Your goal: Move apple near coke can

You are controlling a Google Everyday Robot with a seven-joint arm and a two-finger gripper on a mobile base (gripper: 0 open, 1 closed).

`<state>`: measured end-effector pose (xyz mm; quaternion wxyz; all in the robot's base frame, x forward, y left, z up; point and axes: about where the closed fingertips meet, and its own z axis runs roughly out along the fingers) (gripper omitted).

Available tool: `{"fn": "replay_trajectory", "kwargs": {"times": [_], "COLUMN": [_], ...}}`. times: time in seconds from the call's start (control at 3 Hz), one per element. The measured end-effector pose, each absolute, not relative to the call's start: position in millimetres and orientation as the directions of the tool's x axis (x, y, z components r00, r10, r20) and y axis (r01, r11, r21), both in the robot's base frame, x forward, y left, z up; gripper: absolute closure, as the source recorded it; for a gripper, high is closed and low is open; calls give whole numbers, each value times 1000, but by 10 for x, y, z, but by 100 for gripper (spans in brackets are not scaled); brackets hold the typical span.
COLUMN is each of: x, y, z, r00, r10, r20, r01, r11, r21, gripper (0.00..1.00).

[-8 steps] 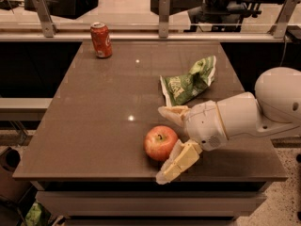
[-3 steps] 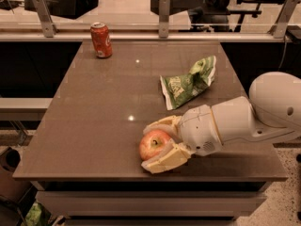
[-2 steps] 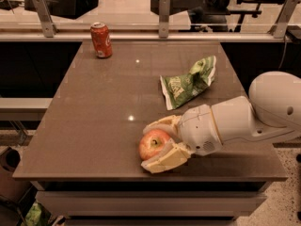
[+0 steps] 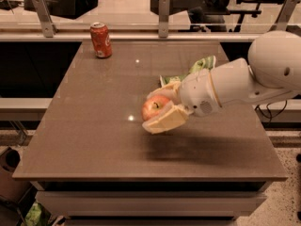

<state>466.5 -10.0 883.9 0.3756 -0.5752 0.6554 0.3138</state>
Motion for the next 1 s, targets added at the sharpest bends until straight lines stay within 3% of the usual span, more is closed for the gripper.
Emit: {"fn": "replay_trajectory", "kwargs": {"times": [0.67,1.0], "x": [5390,5727], "y": [-132,-188], "z": [9217,9297], "r00": [-73,-80], "r10": [-517,-463], "r20": [-853,-883], "r01": [-968,-951], "r11": [242,300], "r21": [-65,-72], "gripper": [100,100]}}
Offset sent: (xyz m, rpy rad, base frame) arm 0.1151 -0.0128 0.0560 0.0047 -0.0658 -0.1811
